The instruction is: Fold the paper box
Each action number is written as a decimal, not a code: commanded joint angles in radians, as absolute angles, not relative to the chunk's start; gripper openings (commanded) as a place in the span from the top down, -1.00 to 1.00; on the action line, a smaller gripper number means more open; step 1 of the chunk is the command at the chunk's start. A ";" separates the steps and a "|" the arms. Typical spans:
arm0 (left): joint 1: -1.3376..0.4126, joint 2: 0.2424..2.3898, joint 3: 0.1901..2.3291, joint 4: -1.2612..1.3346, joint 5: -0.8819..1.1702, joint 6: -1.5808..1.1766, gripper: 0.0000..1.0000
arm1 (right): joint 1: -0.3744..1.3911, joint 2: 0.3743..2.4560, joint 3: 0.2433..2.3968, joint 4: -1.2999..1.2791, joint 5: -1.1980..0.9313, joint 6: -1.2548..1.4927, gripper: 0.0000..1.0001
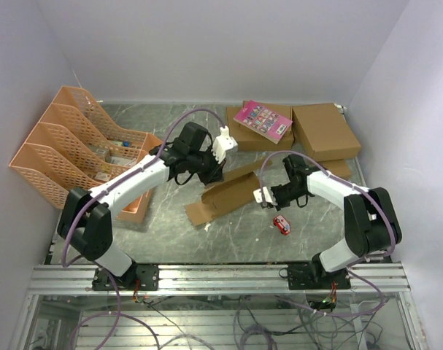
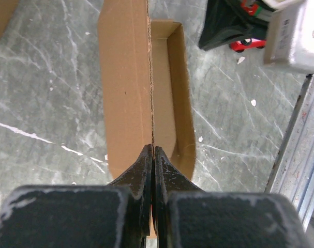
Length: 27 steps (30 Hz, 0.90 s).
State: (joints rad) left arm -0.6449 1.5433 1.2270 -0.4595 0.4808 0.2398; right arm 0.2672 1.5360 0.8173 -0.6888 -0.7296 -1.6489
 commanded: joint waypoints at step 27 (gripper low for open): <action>-0.533 1.542 1.244 -0.411 0.689 0.253 0.86 | -0.069 1.360 0.908 -0.520 -1.125 -1.169 -0.44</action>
State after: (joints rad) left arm -0.5369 1.5749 1.2308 -0.4637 0.6399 0.2462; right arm -0.0544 1.4128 0.8932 -0.6079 -0.9466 -1.4303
